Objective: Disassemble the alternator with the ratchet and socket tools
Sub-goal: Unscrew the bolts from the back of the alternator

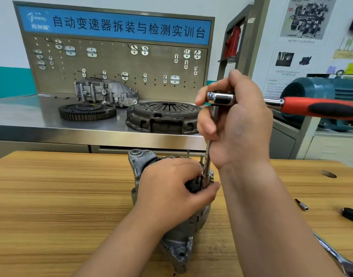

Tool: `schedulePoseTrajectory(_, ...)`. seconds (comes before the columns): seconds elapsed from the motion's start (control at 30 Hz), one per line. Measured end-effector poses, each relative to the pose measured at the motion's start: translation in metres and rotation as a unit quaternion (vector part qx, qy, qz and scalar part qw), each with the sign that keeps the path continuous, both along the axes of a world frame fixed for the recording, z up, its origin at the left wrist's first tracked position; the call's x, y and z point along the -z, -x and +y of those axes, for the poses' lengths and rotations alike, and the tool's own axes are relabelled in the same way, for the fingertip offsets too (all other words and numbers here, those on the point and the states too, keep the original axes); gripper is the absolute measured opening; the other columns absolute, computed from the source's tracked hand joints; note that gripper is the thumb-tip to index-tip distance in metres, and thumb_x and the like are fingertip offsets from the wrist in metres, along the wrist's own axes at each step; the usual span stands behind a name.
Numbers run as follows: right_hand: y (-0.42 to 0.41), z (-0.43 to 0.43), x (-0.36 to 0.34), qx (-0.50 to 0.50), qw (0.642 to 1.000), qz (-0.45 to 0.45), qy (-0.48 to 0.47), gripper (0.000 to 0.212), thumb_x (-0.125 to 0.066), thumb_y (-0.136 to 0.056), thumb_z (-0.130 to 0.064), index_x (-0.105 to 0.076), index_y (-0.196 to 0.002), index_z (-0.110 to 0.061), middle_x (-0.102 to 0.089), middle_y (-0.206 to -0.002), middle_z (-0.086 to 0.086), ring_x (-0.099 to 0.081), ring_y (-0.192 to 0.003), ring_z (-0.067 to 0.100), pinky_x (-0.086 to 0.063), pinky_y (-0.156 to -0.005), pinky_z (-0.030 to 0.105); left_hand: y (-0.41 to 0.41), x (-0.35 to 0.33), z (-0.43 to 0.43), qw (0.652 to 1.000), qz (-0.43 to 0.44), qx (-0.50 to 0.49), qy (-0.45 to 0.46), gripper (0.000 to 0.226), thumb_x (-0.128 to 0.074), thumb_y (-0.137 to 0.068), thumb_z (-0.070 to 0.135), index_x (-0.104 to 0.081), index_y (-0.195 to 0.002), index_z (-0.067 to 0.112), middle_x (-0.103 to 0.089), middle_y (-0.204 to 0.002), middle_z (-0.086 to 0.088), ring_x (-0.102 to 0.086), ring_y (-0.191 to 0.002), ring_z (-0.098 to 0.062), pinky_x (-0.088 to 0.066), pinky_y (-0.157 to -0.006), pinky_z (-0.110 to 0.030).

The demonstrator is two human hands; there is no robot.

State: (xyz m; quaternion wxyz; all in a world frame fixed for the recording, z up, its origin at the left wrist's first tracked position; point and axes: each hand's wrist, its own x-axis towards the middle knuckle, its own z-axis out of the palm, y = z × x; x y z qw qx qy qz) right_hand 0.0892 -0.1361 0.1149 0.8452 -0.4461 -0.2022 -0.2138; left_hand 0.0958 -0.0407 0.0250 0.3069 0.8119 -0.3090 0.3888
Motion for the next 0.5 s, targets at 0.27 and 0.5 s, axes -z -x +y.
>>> schedulePoseTrajectory(0.27,-0.005,-0.007,-0.004,-0.084,0.996,-0.007,0.007,0.042,-0.035,-0.1,-0.014,-0.048,-0.06,-0.009,-0.046,-0.049,0.008,-0.021,-0.027,0.008,-0.015,-0.038,0.009,-0.001,0.0,-0.003,0.999,-0.04,0.018,0.006,0.04,-0.062,-0.072,0.044,-0.026,-0.059,0.032,-0.028,-0.053,0.013,-0.034,-0.053,-0.001,-0.026,-0.049,-0.015)
schedulePoseTrajectory(0.5,-0.009,-0.017,-0.006,-0.183,0.981,0.01,0.068,0.039,-0.033,-0.1,-0.019,-0.043,-0.062,-0.011,-0.038,-0.047,0.001,-0.019,-0.028,0.004,-0.012,-0.034,0.011,-0.001,0.001,-0.003,1.0,-0.023,0.009,-0.007,0.037,-0.06,-0.071,0.046,-0.028,-0.058,0.032,-0.03,-0.052,0.015,-0.038,-0.055,0.001,-0.023,-0.049,-0.009)
